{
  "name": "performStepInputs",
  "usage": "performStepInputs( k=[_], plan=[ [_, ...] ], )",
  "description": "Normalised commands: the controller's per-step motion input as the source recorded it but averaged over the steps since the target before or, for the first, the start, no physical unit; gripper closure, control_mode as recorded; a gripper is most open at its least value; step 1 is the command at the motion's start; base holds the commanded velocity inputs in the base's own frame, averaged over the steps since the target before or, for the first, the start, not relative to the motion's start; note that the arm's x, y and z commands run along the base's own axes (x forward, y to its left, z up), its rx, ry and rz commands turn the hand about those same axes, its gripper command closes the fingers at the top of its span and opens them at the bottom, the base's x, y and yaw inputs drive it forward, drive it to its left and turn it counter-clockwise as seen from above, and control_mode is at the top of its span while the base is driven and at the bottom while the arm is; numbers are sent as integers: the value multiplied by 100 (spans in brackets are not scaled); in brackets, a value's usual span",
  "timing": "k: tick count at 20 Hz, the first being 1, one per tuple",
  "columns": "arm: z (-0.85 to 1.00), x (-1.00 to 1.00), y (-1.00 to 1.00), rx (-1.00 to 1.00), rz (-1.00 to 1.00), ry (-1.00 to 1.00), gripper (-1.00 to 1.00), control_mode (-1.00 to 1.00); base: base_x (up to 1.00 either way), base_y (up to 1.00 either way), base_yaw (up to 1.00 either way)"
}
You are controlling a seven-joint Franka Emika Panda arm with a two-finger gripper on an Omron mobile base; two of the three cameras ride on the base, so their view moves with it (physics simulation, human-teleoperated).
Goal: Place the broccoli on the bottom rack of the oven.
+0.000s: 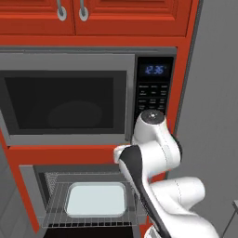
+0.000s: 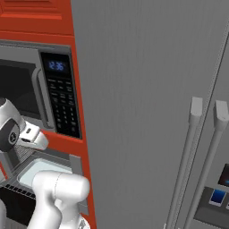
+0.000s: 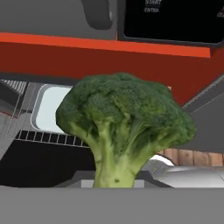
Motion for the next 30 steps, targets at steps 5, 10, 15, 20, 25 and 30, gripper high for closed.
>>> performStepInputs(
  k=[5,10,15,20,25,30],
  plan=[
    [-95,42,100,-2,-9,-1,100,-100,0,0,0],
    [-100,56,100,-2,-11,0,100,-100,0,0,0],
    [-95,75,100,-16,-13,-2,100,-100,0,0,0],
    [-100,63,100,-25,-11,0,100,-100,0,0,0],
    [-56,43,67,-16,-16,17,100,-100,0,0,0],
    [-28,24,16,-8,-8,16,100,-100,0,0,0]
  ],
)
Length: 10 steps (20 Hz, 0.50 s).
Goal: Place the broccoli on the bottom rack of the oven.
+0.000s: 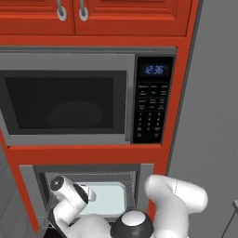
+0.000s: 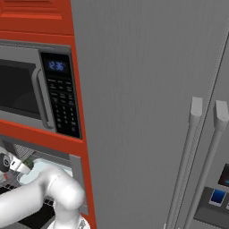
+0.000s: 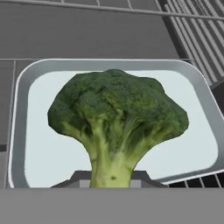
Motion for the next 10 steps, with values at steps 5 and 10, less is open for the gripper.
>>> performStepInputs(
  k=[5,10],
  plan=[
    [-56,1,0,-10,-4,7,100,-100,0,0,0],
    [-48,18,-27,-6,0,0,100,-100,0,0,0]
  ],
)
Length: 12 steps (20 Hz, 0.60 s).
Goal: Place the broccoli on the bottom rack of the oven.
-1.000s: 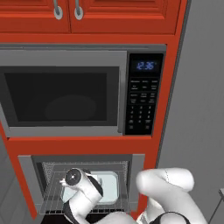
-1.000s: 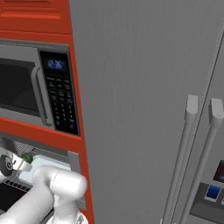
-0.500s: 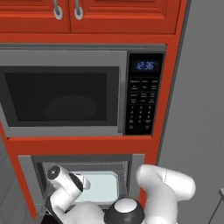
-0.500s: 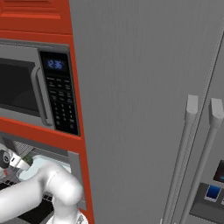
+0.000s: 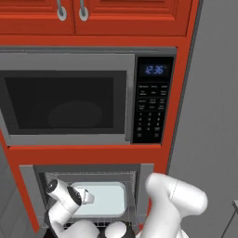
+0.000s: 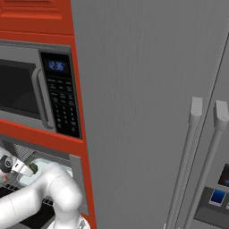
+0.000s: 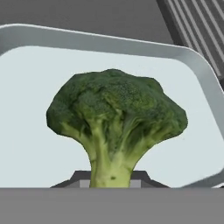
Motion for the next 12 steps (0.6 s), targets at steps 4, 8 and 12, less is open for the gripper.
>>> performStepInputs(
  k=[4,8,12],
  plan=[
    [-48,27,-26,-2,0,5,100,-100,0,0,0],
    [-48,19,-10,0,0,2,100,-100,0,0,0],
    [-39,6,-5,0,0,2,100,-100,0,0,0]
  ],
)
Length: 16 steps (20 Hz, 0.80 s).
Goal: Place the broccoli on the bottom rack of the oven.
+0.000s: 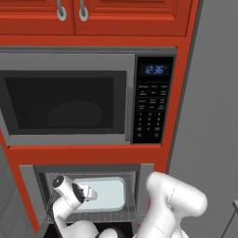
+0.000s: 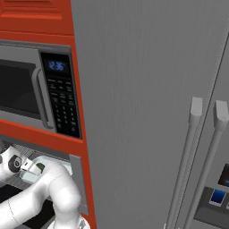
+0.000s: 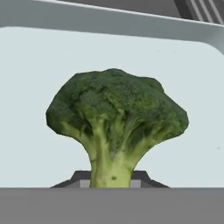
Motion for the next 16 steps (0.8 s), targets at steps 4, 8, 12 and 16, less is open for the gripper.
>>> performStepInputs(
  k=[4,8,12,16],
  plan=[
    [-18,0,0,0,0,0,-100,-100,0,0,0],
    [0,-7,0,0,0,-2,-100,-100,0,0,0],
    [23,-11,11,-4,0,-4,-100,-100,0,0,0],
    [72,-24,13,-3,0,-1,-100,-100,0,0,0]
  ],
)
